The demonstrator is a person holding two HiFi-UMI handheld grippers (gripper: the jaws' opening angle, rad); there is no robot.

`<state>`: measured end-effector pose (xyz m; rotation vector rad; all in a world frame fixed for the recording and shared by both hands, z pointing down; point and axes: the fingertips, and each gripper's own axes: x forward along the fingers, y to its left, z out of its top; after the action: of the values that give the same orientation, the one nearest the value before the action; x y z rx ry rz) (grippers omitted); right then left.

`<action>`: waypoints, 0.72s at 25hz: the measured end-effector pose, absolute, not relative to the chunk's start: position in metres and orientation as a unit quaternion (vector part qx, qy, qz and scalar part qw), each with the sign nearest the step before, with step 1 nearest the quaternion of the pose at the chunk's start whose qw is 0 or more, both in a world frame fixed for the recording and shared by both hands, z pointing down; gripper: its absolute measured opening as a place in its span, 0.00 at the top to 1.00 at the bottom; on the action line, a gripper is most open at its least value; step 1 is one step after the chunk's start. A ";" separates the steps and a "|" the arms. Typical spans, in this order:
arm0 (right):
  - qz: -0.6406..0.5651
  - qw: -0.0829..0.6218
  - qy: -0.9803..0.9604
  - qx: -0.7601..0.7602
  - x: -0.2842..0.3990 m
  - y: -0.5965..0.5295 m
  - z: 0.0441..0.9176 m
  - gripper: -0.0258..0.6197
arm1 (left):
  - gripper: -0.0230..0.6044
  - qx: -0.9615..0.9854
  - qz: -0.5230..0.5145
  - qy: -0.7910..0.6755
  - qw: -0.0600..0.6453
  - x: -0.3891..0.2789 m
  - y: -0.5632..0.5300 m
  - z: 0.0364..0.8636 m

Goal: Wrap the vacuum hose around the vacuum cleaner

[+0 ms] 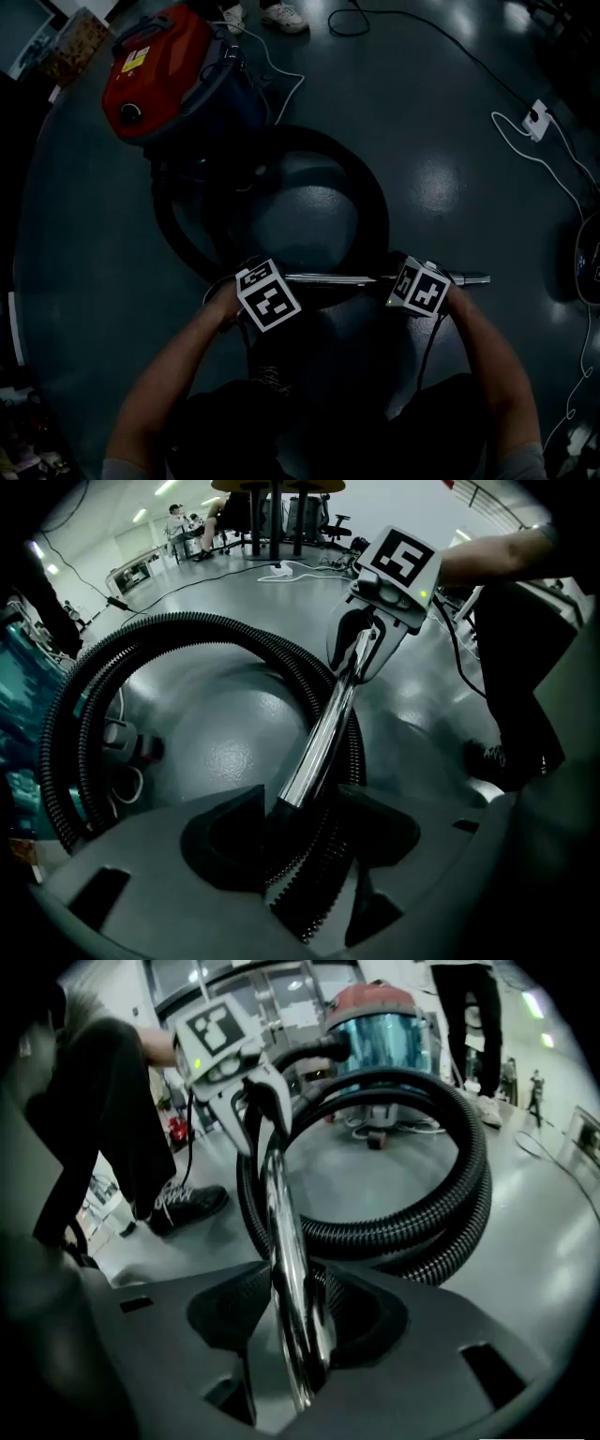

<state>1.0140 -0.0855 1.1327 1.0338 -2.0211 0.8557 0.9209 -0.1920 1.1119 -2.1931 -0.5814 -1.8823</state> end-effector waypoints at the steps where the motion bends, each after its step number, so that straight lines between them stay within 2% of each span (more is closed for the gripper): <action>1: 0.336 0.332 -0.779 0.412 1.017 -0.087 1.127 0.71 | 0.56 -0.744 -0.632 -0.195 0.098 0.922 -0.192 1.110; 4: 0.344 0.292 -0.767 0.457 1.033 -0.094 1.115 0.71 | 0.60 -0.761 -0.612 -0.186 0.109 0.932 -0.192 1.101; 9: 0.343 0.263 -0.768 0.473 1.040 -0.092 1.096 0.71 | 0.72 -0.789 -0.573 -0.178 0.134 0.952 -0.192 1.081; 11: 0.340 0.260 -0.767 0.477 1.042 -0.092 1.089 0.71 | 0.79 -0.797 -0.559 -0.176 0.148 0.959 -0.194 1.076; 13: 0.334 0.266 -0.760 0.490 1.046 -0.091 1.084 0.71 | 0.91 -0.805 -0.543 -0.172 0.165 0.966 -0.197 1.070; 14: 0.328 0.271 -0.754 0.501 1.050 -0.091 1.081 0.78 | 0.95 -0.808 -0.537 -0.173 0.171 0.969 -0.198 1.068; 18: 0.301 0.287 -0.720 0.556 1.065 -0.093 1.061 0.95 | 0.95 -0.815 -0.526 -0.182 0.161 0.974 -0.197 1.053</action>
<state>1.0649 -0.0926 1.0614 1.4850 -1.9240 0.8046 0.9743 -0.1975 1.0528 -2.3266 -0.5195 -1.5023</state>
